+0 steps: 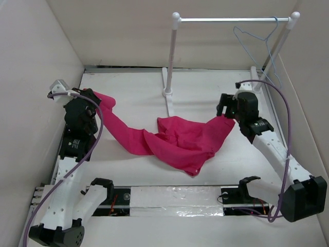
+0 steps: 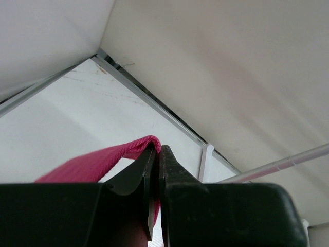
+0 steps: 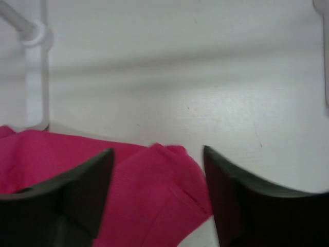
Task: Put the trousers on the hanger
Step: Flatten out the trousers at the center of the board.
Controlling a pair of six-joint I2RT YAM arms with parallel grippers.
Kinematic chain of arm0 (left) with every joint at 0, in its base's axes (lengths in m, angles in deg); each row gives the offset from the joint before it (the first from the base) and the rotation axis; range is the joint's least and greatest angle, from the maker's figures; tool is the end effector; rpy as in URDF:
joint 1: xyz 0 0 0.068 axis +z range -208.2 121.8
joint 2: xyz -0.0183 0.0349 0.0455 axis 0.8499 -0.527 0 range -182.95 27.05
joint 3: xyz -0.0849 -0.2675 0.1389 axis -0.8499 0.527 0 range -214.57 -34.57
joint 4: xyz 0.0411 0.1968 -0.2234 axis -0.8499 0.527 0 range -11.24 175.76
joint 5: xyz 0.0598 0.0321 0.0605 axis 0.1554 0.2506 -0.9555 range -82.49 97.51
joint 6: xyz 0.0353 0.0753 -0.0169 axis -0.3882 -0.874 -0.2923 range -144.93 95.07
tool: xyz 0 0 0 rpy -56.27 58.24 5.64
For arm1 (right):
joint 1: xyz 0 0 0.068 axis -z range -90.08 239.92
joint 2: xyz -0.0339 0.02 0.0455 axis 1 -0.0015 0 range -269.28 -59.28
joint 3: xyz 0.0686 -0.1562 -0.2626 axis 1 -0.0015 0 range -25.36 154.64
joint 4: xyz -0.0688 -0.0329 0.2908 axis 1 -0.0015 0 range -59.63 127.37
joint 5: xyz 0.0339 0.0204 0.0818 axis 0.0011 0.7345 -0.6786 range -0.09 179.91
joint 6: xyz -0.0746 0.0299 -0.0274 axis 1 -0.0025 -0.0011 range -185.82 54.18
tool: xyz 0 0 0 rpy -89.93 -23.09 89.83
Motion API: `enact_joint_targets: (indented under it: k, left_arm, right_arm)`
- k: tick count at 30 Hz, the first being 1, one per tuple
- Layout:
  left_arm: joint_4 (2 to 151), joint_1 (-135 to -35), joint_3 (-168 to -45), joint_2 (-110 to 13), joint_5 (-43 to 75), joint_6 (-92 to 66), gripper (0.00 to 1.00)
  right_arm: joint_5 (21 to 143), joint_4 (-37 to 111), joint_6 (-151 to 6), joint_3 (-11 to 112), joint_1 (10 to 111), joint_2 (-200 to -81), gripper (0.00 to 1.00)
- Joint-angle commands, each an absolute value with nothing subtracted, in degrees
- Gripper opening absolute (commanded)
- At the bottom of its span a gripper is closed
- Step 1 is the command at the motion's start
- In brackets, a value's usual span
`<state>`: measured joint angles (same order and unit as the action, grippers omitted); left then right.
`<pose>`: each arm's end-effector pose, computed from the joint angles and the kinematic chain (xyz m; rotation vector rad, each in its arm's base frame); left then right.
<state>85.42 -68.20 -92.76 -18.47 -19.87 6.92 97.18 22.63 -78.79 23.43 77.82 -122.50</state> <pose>0.2144 -0.0030 0.4675 -0.6514 1.3315 -0.2422 0.2992 0.0545 0.3009 0.0932 2.0762 0.1357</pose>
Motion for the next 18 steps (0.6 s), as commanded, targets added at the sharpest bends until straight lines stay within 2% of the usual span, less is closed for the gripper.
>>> enact_joint_targets:
  k: [1,2,3,5,6,7,8,9,12,13,14,16,18]
  left_arm:
    - [82.2,-67.9,-94.6,-18.9,-20.9,5.5,0.0]
    - [81.6,-67.9,-94.8,-19.1,-20.5,5.3,0.0]
    - [81.2,-67.9,-94.8,-19.4,-20.4,5.1,0.0]
    - [81.0,-67.9,-94.9,-19.6,-20.0,4.7,0.0]
    - [81.0,-67.9,-94.9,-19.7,-20.0,4.6,0.0]
    - [80.7,-67.9,-94.8,-19.5,-19.9,4.6,0.0]
    - [80.2,-67.9,-94.5,-19.3,-19.5,4.6,0.0]
    - [79.9,-67.9,-94.2,-19.1,-18.9,4.7,0.0]
    - [79.6,-67.9,-94.2,-19.0,-18.3,4.7,0.0]
    - [79.7,-67.9,-94.3,-19.0,-18.6,4.6,0.0]
    - [79.9,-67.9,-94.3,-19.2,-19.1,4.5,0.0]
    - [80.1,-67.9,-94.4,-19.2,-19.1,4.6,0.0]
    - [80.0,-67.9,-94.2,-19.2,-18.5,5.0,0.0]
  right_arm:
    - [94.0,24.8,-76.0,30.6,69.6,-118.7,0.84]
    - [95.2,24.4,-75.3,30.0,66.8,-117.0,0.89]
    - [96.7,23.1,-75.1,27.9,60.9,-112.8,0.87]
    - [96.7,22.6,-75.0,24.4,54.3,-107.5,0.71]
    - [96.1,21.2,-75.7,20.7,51.1,-102.7,0.55]
    - [95.2,20.9,-77.9,18.7,45.4,-100.8,0.11]
    - [93.6,20.6,-79.0,17.0,42.9,-99.5,0.0]
    - [90.6,19.4,-79.8,15.6,40.3,-98.6,0.0]
    - [92.4,14.4,-83.2,13.5,29.2,-100.0,0.0]
    - [93.8,13.5,-85.7,12.5,26.5,-101.0,0.08]
    - [98.2,12.5,-87.5,12.0,21.2,-101.5,0.2]
    - [102.6,10.9,-90.8,10.9,17.0,-102.3,0.53]
    - [108.9,8.5,-95.6,10.1,13.6,-104.4,0.59]
